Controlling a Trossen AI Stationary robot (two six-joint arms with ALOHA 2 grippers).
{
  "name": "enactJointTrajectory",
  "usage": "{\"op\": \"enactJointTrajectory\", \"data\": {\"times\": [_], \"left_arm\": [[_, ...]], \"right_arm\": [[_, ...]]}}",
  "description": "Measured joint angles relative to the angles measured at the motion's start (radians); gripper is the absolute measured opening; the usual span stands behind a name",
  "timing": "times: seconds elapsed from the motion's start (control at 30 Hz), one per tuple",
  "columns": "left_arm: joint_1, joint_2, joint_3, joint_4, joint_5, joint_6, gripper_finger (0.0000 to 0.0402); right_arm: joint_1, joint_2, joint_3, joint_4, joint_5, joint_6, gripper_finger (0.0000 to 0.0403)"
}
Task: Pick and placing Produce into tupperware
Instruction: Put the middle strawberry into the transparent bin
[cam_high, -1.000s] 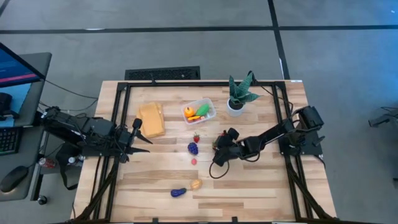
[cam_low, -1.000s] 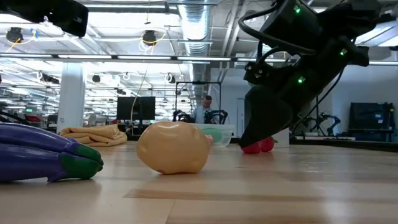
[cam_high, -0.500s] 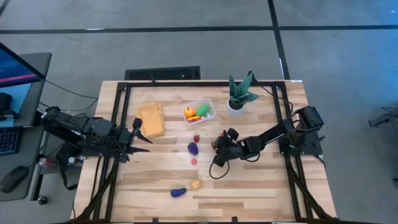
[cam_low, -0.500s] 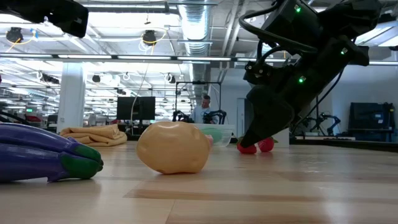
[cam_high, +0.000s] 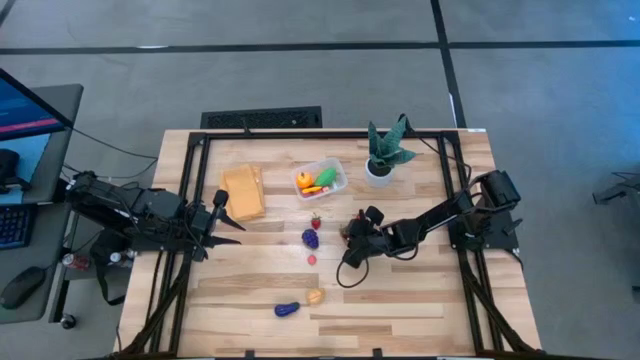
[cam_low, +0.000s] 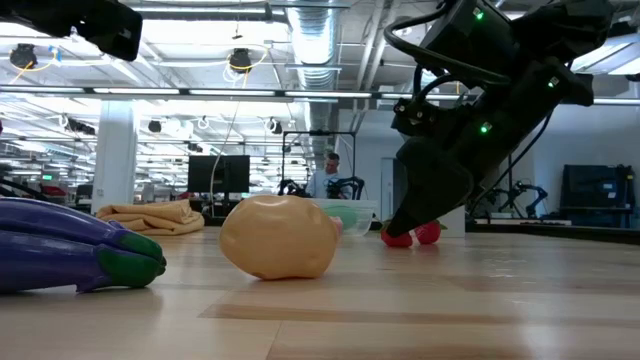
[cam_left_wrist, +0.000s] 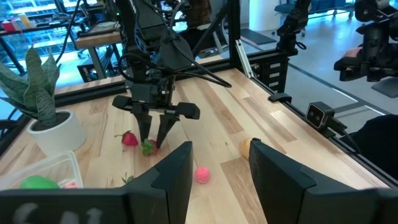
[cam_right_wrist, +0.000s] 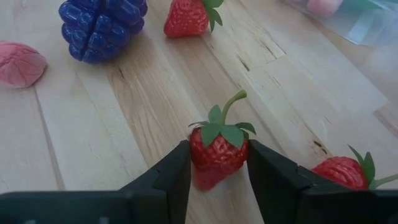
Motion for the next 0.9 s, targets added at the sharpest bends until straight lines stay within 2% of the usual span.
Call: {"op": "enactJointTrajectory", "data": {"times": [0.13,0.63,0.9], "left_arm": [[0.000,0.000,0.000,0.000,0.000,-0.003,0.0148],[0.000,0.000,0.000,-0.001,0.000,-0.016,0.0148],[0.000,0.000,0.000,-0.001,0.000,-0.016,0.0148]], "right_arm": [[0.000,0.000,0.000,0.004,0.004,-0.001,0.0126],[0.002,0.000,0.000,0.057,0.025,-0.034,0.0125],[-0.005,0.001,0.000,0.208,0.026,-0.158,0.0131]]}}
